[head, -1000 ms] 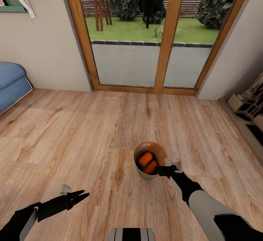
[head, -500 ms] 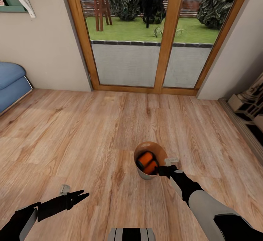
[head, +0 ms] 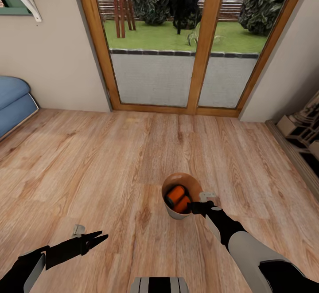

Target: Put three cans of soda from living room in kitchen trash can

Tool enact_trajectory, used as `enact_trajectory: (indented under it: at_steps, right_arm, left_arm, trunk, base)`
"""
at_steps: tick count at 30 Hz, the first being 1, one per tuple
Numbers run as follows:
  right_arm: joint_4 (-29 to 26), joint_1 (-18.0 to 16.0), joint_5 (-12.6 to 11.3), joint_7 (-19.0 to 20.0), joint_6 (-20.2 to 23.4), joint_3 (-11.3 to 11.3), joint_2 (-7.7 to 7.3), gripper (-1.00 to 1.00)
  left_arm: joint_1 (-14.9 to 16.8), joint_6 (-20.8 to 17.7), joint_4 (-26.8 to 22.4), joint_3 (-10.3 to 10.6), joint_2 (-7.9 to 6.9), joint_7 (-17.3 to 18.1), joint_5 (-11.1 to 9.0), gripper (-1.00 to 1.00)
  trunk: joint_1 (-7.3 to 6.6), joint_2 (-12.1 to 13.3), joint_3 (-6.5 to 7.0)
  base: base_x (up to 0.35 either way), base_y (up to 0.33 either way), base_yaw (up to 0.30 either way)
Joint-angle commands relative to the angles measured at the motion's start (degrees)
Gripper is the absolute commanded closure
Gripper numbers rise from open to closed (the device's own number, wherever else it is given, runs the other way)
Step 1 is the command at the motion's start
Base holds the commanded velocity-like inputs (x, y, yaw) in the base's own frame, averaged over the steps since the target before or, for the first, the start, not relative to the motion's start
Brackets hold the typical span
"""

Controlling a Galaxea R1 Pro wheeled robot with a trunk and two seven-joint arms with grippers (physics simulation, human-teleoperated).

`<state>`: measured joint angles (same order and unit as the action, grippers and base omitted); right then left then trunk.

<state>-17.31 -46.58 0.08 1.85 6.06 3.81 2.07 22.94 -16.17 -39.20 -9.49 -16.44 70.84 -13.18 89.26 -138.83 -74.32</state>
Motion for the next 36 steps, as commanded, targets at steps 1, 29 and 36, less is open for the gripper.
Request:
enact_trajectory:
  at_steps: [1, 29, 36]
  right_arm:
    - [-0.01, 0.0, 0.01, 0.0, 0.0, -0.02, 0.01, -1.0]
    - [-0.01, 0.0, 0.01, 0.0, 0.0, -0.03, 0.04, -1.0]
    - [-0.01, 0.0, 0.01, 0.0, 0.0, -0.03, 0.04, -1.0]
  left_arm:
    - [0.0, 0.0, 0.0, 0.02, 0.0, 0.0, 0.0, -1.0]
    - [0.0, 0.0, 0.0, 0.0, 0.0, 0.0, 0.0, -1.0]
    - [0.0, 0.0, 0.0, 0.0, 0.0, 0.0, 0.0, -1.0]
  trunk:
    - [0.0, 0.0, 0.0]
    - [0.0, 0.0, 0.0]
    - [0.0, 0.0, 0.0]
  base:
    - [0.008, 0.0, 0.0]
    - [0.001, 0.0, 0.0]
    - [0.0, 0.0, 0.0]
